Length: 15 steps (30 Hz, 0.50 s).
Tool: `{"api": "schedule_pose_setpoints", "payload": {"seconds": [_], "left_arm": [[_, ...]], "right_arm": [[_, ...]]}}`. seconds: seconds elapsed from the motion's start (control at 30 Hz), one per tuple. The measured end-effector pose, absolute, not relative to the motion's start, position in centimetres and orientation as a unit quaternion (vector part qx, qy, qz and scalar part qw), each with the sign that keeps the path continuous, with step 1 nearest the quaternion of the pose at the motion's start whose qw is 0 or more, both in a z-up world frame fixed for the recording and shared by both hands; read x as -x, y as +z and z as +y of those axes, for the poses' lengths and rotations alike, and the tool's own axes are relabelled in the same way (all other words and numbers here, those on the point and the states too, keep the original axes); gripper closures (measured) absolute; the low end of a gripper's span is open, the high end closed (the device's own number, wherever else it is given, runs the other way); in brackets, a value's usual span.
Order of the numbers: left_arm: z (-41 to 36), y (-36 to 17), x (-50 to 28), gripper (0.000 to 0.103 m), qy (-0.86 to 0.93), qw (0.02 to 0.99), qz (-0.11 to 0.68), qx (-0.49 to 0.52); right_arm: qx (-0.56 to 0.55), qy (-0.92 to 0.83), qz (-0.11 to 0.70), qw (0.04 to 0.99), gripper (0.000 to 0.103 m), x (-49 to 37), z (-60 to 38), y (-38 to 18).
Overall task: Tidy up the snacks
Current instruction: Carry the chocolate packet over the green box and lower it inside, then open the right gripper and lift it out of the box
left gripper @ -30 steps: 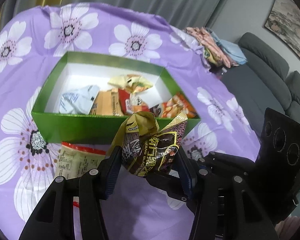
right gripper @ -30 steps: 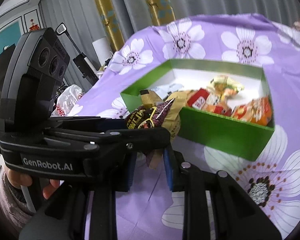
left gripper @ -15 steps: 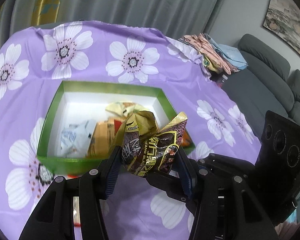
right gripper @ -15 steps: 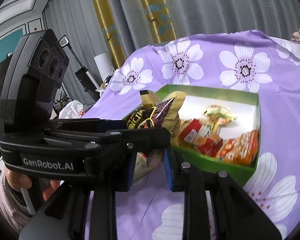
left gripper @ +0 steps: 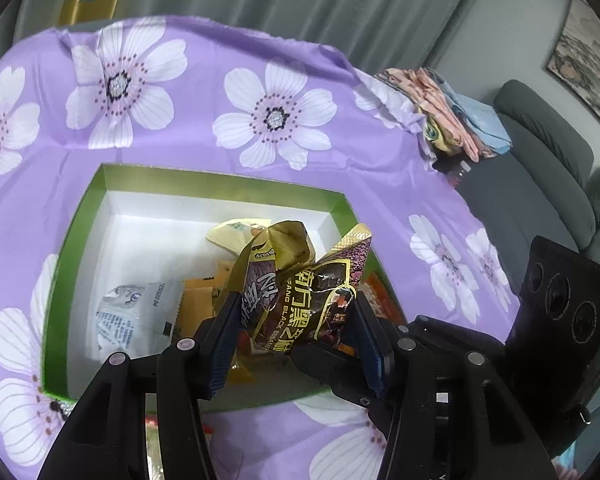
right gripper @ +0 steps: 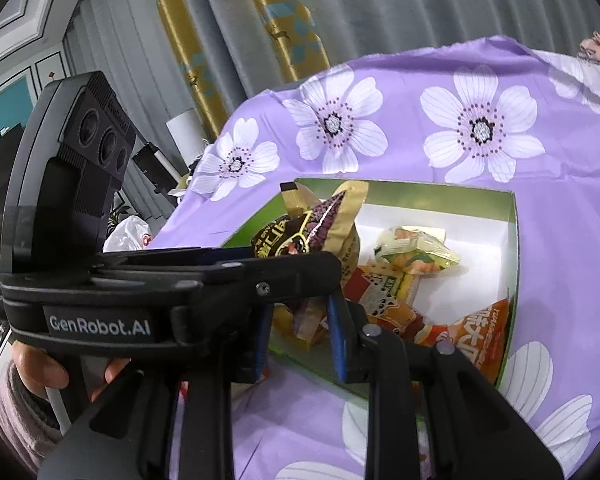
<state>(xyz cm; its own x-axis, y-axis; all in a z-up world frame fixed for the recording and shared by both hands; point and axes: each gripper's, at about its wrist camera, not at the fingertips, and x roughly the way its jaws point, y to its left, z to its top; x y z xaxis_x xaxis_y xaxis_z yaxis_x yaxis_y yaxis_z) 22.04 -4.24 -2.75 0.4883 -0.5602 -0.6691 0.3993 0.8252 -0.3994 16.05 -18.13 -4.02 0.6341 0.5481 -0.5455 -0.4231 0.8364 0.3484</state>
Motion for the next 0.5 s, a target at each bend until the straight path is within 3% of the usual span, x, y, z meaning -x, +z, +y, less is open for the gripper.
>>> {"api": "schedule_pose_setpoints", "payload": {"seconds": [0.23, 0.3, 0.37, 0.5], "left_arm": [[-4.1, -4.4, -23.4, 0.049, -0.263, 0.849, 0.443, 0.117], [-4.2, -4.7, -23.5, 0.044, -0.258, 0.849, 0.446, 0.118], [-4.3, -4.9, -23.6, 0.031, -0.254, 0.848, 0.45, 0.12], [-4.1, -4.7, -23.5, 0.026, -0.252, 0.849, 0.448, 0.125]], "right_arm": [[-0.103, 0.265, 0.353, 0.891, 0.074, -17.2, -18.0, -5.1], [-0.11, 0.26, 0.358, 0.89, 0.071, -17.4, -18.0, -5.3], [-0.117, 0.256, 0.358, 0.89, 0.07, -17.5, -18.2, -5.5], [-0.114, 0.241, 0.354, 0.896, 0.056, -17.2, -18.6, -5.1]]}}
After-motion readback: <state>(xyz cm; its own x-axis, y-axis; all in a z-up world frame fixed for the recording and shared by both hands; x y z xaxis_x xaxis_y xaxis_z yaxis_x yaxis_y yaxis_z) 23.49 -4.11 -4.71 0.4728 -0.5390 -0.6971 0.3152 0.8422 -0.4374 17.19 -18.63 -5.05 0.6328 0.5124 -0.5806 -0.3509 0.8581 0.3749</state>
